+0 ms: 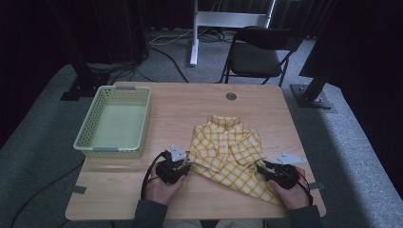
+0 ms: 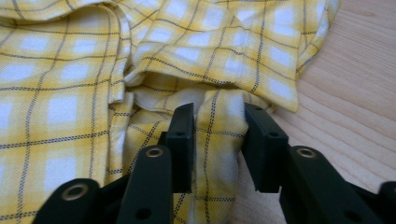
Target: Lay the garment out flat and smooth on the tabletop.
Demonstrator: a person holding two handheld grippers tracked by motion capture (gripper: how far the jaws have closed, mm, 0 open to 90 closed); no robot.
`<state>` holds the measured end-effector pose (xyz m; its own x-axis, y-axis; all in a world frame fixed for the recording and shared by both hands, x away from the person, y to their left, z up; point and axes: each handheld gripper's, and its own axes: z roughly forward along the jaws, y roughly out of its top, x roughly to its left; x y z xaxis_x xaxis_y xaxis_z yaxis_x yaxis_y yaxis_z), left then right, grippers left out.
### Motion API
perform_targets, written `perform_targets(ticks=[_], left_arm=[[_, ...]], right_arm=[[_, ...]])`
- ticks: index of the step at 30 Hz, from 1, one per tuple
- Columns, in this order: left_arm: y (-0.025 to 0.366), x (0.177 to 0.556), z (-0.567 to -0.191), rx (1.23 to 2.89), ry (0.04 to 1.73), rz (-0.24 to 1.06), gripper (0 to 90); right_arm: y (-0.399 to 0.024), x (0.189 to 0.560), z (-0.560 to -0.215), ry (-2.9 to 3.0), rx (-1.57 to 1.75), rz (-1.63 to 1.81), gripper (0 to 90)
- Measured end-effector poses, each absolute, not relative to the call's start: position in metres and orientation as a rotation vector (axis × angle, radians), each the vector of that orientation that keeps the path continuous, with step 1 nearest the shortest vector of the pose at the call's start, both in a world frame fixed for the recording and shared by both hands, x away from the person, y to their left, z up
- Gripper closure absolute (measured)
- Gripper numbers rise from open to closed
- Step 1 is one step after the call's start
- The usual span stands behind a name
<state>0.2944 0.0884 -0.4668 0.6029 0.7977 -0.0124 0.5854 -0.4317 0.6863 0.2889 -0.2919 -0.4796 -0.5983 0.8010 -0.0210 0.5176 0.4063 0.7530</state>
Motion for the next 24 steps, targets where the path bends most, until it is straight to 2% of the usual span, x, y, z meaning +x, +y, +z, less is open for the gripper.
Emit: perform_targets(ticks=[9, 24], left_arm=[[0.087, 0.279, -0.449, 2.148, 1.031, 0.453, 62.4], [0.063, 0.278, -0.437, 2.172, 0.888, 0.406, 59.8]], right_arm=[[-0.296, 0.285, -0.480, 2.275, 1.145, 1.035, 60.2], [-0.296, 0.284, -0.484, 2.284, 1.158, 1.040, 58.6]])
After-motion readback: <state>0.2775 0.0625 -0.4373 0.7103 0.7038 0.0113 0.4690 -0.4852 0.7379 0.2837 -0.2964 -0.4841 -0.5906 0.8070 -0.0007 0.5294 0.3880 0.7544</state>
